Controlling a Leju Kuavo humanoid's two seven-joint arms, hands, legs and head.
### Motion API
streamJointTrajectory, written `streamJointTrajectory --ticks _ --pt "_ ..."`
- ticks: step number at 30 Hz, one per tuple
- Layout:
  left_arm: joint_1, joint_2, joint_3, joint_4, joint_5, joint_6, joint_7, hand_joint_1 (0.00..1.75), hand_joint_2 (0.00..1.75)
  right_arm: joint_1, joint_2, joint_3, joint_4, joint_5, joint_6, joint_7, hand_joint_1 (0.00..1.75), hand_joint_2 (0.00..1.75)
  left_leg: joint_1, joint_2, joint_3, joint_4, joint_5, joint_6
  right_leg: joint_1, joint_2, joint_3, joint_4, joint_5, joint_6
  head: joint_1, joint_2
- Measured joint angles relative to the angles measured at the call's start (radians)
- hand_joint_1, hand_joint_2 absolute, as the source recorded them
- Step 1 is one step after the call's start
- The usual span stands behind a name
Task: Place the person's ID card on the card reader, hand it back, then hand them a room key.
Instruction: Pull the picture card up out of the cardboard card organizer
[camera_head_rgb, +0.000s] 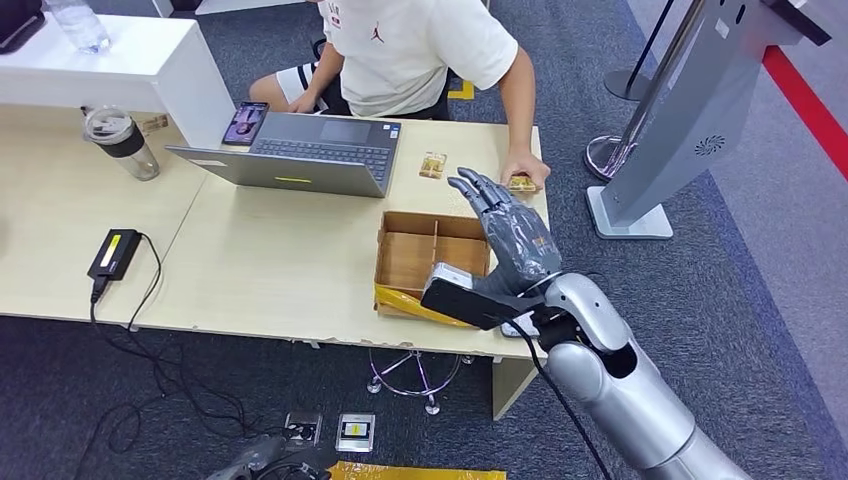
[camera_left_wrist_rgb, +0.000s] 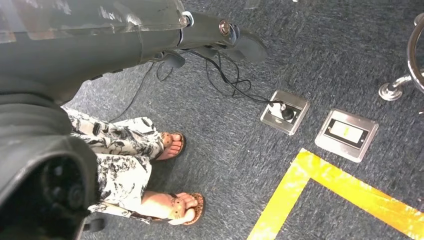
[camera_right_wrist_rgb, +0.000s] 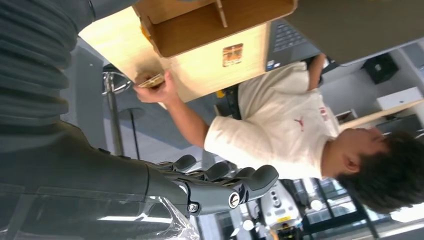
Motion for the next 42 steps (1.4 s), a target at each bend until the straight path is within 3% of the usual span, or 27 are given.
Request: streamJointTrajectory --ticks 7,20,34,42 --pt "0.000 0.012 0.010 -0.003 0.007 0.000 -0.038 0.00 0.00 -0.004 0.034 0.029 0.191 0.031 -0.113 -0.004 0.00 1.75 0.000 -0.001 0.000 0.000 0.000 0.000 0.000 -0.001 0.000 0.000 0.000 0.000 0.000 0.000" --pt "-0.014 0.019 0.031 -0.003 0.009 -0.014 -0.038 0.00 0.00 -0.007 0.106 0.035 0.366 0.016 -0.126 0.021 0.00 1.75 0.000 -0.001 0.000 0.000 0.000 0.000 0.000 0.000 -0.001 0.000 0.000 0.000 0.000 0.000" --pt "-0.001 0.029 0.051 -0.002 0.013 -0.010 -0.053 0.00 0.00 -0.051 0.136 -0.065 0.362 -0.077 -0.252 -0.037 0.00 1.75 0.000 -0.001 0.000 0.000 0.000 0.000 0.000 0.000 0.000 0.000 0.000 0.000 0.000 0.000" --pt "-0.002 0.030 0.051 0.000 0.010 -0.013 -0.064 0.00 0.00 -0.040 0.123 -0.121 0.257 -0.148 -0.192 -0.037 0.00 1.75 0.000 0.000 0.001 0.000 0.000 0.000 0.000 0.001 -0.001 0.000 0.000 0.000 0.000 0.000"
